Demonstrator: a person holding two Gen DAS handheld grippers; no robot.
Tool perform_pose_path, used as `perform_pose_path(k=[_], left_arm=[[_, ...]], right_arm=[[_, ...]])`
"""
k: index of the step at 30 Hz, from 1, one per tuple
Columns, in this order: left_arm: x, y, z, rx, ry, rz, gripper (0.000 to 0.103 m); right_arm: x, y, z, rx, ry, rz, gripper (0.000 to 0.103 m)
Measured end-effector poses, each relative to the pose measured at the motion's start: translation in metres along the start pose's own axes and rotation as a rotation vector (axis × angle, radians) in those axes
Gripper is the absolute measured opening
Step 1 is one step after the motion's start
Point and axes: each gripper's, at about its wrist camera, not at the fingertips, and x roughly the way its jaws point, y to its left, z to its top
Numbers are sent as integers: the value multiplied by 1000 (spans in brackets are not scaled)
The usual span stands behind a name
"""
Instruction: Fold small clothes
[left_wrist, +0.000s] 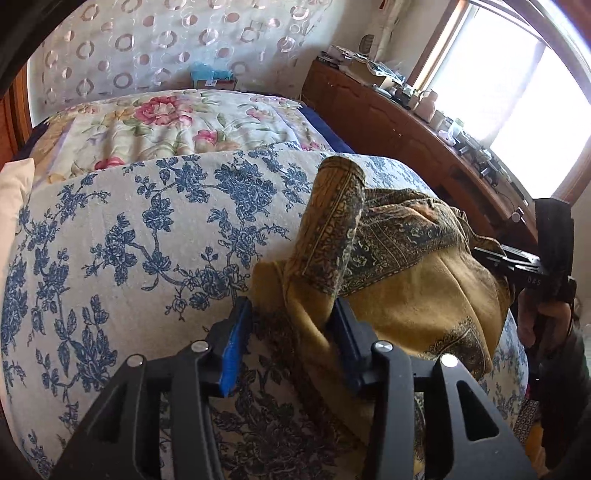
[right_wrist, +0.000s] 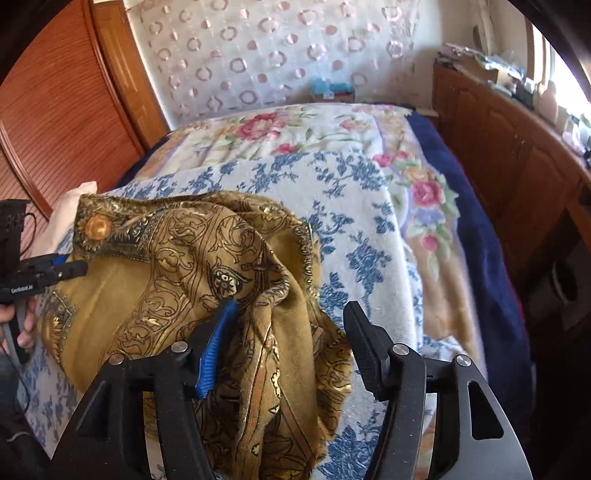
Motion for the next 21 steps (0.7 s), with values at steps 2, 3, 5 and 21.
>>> perform_pose_path(k=[2, 3, 5, 21], left_arm=[[1, -1, 2, 4, -3, -3, 43], [2, -2, 3, 11, -3, -14, 42], [3, -3, 4, 16, 0, -36, 28], [-111, -15, 9, 68, -279, -90, 3]], right_arm=[[5, -3, -1, 13, 19, 38, 62], [6, -2, -2, 11, 16, 43, 62], [6, 0, -1, 3, 22, 53, 59], [-42, 91, 22, -207, -177, 94, 9]])
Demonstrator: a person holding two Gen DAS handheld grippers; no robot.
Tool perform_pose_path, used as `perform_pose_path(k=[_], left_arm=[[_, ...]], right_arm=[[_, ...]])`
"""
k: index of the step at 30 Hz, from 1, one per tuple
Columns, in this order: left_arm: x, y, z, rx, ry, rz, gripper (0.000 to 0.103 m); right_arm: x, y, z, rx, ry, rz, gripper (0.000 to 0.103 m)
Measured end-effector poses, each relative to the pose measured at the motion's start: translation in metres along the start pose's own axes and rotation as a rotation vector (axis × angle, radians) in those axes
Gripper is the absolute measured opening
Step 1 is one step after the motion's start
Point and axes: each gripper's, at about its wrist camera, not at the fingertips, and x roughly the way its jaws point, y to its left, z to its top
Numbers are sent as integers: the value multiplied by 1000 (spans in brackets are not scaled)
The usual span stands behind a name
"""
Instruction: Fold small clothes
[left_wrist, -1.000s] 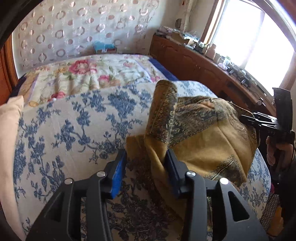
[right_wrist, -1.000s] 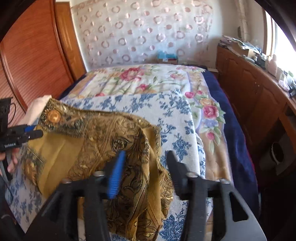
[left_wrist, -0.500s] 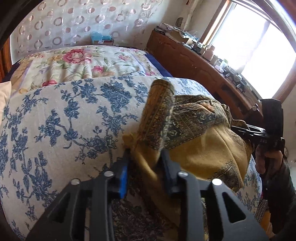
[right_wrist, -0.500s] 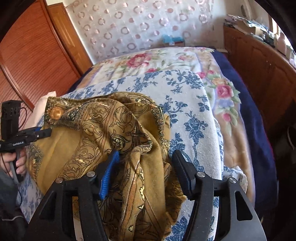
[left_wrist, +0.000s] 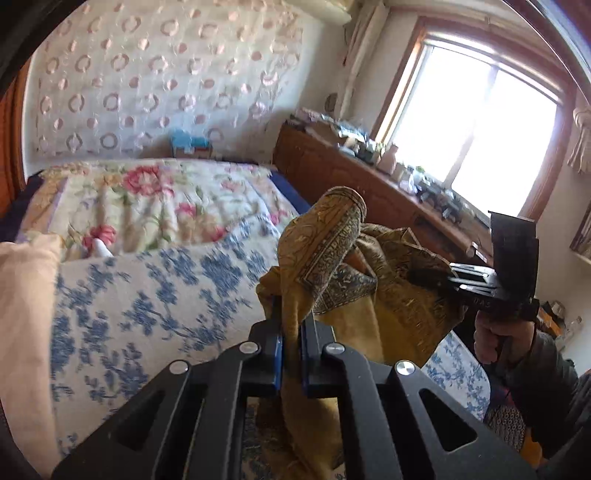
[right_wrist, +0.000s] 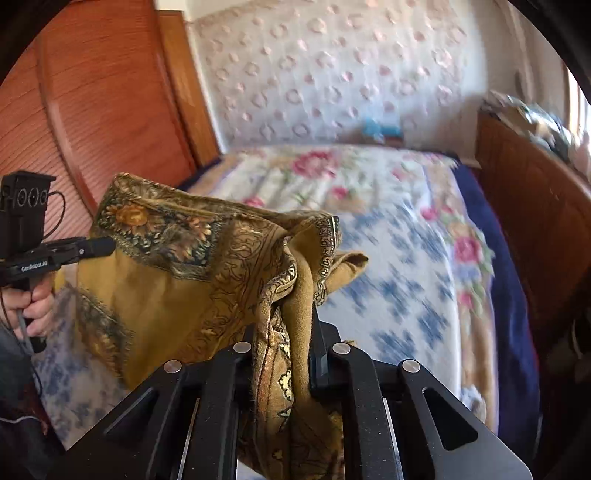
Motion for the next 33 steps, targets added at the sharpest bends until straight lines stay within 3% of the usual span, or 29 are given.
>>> perform_pose_path(k=[6, 14, 20, 27, 33], left_arm=[[-81, 42, -2, -37, -141, 126, 3], [-159, 132, -30, -158, -235, 331, 3], [-168, 176, -73, -265, -261, 432, 3], [-161, 210, -120, -384, -234, 492, 3], [-152, 216, -135, -378, -184, 537, 3]], right_arm=[[22, 71, 51, -150, -66, 80, 9], [101, 182, 129, -328, -102, 188, 8], [174, 266, 177, -471, -77, 238, 8], [245, 357, 190, -659, -40, 267, 8], [301, 372, 189, -628, 34, 225, 12]])
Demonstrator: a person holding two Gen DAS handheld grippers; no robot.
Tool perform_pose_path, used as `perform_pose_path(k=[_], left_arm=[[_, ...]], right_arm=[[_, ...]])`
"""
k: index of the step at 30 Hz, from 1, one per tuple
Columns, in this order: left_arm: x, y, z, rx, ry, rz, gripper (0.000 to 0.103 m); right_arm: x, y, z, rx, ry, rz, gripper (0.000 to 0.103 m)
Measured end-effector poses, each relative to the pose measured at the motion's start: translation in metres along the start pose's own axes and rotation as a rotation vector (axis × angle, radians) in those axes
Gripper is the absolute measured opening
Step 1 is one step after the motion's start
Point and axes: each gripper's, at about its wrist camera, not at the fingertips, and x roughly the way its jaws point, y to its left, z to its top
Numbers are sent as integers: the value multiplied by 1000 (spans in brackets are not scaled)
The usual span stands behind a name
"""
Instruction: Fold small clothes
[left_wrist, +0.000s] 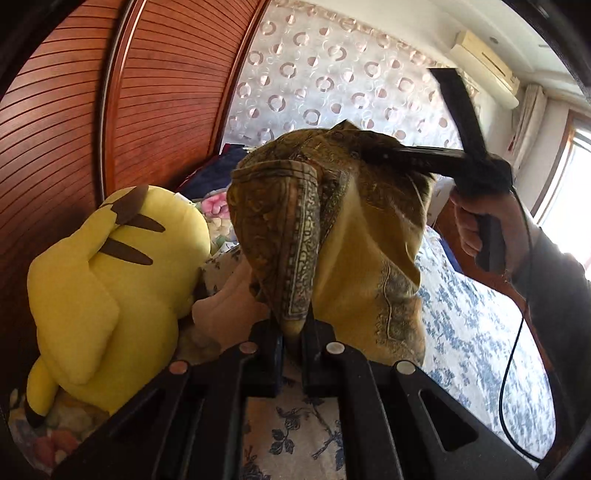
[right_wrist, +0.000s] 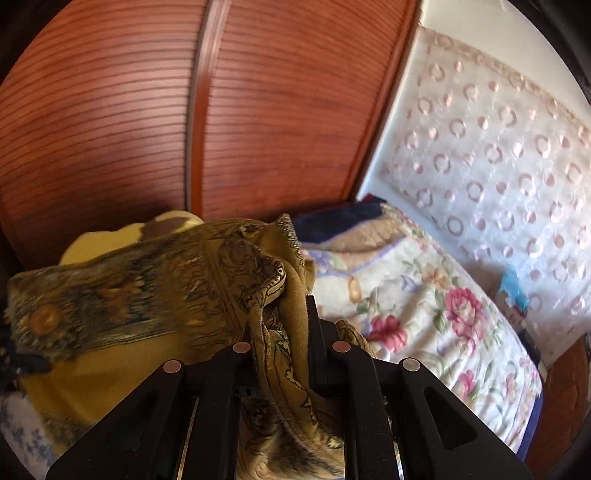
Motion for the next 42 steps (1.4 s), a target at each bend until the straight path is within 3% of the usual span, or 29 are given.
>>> perform_pose_path(k=[2, 4, 6, 9, 12, 14, 18, 20, 24, 32, 36, 42], left_arm=[[1, -2, 0, 12, 5, 4, 3], [3, -4, 1, 29, 8, 18, 3], [2, -2, 4, 33, 8, 24, 3], [-2, -5, 5, 56, 1, 40, 6], [-6, -10, 5, 95, 0, 57, 11], [-11, -13, 6, 110, -2, 66, 18], [-26, -20, 8, 151, -26, 78, 43], [-38, -27, 8, 177, -52, 94, 54], [-56, -38, 11, 214, -73, 114, 57], [-84, -71, 5, 259, -103, 82, 58], [-95, -93, -3, 294, -115, 60, 58], [-105, -128, -16, 340, -114, 43, 58]], right_arm=[[8, -8, 0, 54, 8, -9, 21], [6, -14, -1, 96, -3, -63, 40], [-2, -18, -2, 124, -30, -117, 46], [-22, -17, -11, 145, -70, -97, 47], [-27, -3, -29, 161, -63, 34, 46], [-21, 8, -45, 182, -36, 78, 46], [3, 17, -73, 212, -7, 50, 47], [9, 11, -80, 268, -8, 79, 47], [-4, 9, -81, 281, -14, 58, 47], [-108, 26, -108, 306, -117, -7, 47], [-168, 39, -136, 319, -169, -46, 63], [-238, 54, -175, 385, -214, -91, 74]])
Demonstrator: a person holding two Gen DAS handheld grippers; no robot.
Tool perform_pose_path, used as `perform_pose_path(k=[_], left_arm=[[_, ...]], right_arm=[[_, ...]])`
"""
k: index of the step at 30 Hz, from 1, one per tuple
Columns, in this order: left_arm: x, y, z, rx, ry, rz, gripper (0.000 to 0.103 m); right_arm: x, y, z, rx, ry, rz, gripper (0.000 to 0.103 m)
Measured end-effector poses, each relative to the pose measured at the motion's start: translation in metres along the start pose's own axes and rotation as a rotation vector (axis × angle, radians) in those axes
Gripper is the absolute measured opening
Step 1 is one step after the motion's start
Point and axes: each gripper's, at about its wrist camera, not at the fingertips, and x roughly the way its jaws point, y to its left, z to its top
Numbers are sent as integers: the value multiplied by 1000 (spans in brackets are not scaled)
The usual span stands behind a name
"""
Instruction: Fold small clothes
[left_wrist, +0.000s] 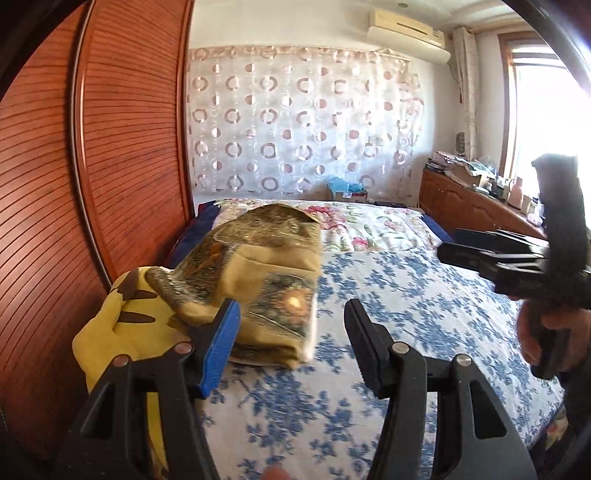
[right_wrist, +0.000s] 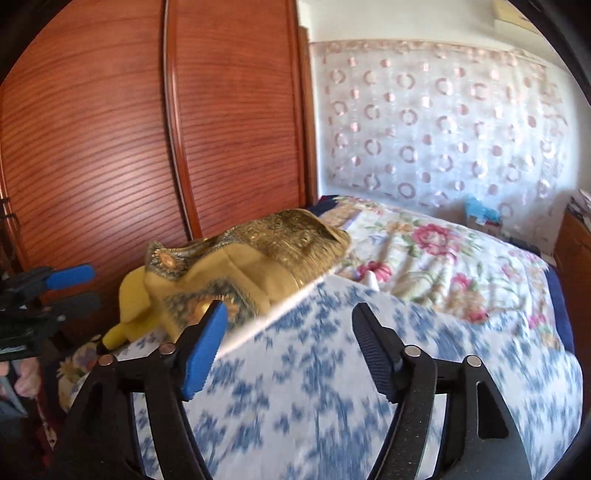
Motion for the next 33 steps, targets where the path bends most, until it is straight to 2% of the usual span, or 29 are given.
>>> perform_pose_path(k=[11, 20, 29, 33], left_arm=[[-16, -62, -1, 36, -9, -81, 58], [-36, -104, 10, 78, -17, -131, 58], [-64, -125, 37, 90, -69, -141, 58], [-79, -127, 51, 86, -104, -149, 58]], right_arm=[[-107, -15, -45, 91, -45, -182, 77], [-170, -27, -65, 165, -56, -277, 77], [-217, -21, -53, 191, -125, -342, 77], [-232, -16, -45, 190, -160, -369, 84]])
